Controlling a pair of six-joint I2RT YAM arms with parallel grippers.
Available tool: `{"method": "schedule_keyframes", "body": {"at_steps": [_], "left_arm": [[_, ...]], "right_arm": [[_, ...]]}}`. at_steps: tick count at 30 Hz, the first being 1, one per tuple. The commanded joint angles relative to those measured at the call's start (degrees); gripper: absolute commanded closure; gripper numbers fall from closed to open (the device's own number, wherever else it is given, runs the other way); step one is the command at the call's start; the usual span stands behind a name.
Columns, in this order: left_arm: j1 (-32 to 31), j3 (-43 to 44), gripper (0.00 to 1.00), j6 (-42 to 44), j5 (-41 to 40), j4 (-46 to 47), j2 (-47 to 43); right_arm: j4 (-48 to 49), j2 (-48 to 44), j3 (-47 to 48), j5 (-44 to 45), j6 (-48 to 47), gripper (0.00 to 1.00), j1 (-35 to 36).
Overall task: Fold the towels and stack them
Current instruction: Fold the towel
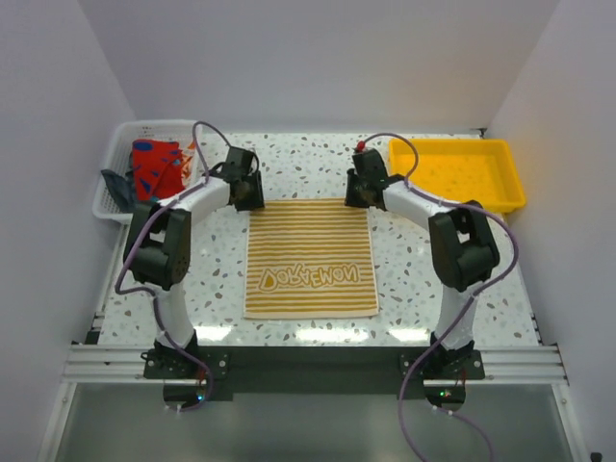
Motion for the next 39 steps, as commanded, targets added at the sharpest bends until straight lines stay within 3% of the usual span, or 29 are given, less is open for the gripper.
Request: {"method": "schedule_keyframes", "body": {"at_steps": [1,8,14,21,24,26,30,39], "left_arm": [[1.3,2.7,0.61,3.5,-1.7,4.5,3.0],[1.9,1.8,0.61,4.9,-2.1,5.8,5.8],[1.9,2.5,0.58,11.7,-6.2,6.3,-1.2],[2.1,4.5,0.46,27.5,-4.1,9.4,-5.0],[2.1,6.1,0.44,33.8,-0.5,8.3,-3.6],[2.1,6.1,0.42,37.4,2.0,8.2,-3.2],[2.2,6.5,0.18,44.8,8.1,8.7,-2.2],[2.7,21.1,0.13,50.6,16.2,-5.2,9.7]], "right_arm": [[5.1,4.0,2.9,-0.7,-1.4,0.76,-1.7],[5.4,6.9,3.0,-2.5,-3.5,0.76,-4.6],[-0.1,1.7,5.6,-4.0,-15.9,0.71,-4.8],[-16.9,3.4,17.3,-9.6,-35.1,0.45,-6.1],[-21.5,4.8,21.1,-13.6,-41.6,0.4,-7.5],[-24.8,7.3,25.3,-18.3,-44.3,0.4,-8.8],[-33.5,13.3,32.7,-23.0,-50.9,0.39,-9.4],[-40.7,24.2,44.5,-25.3,-56.6,0.46,-9.9]]}}
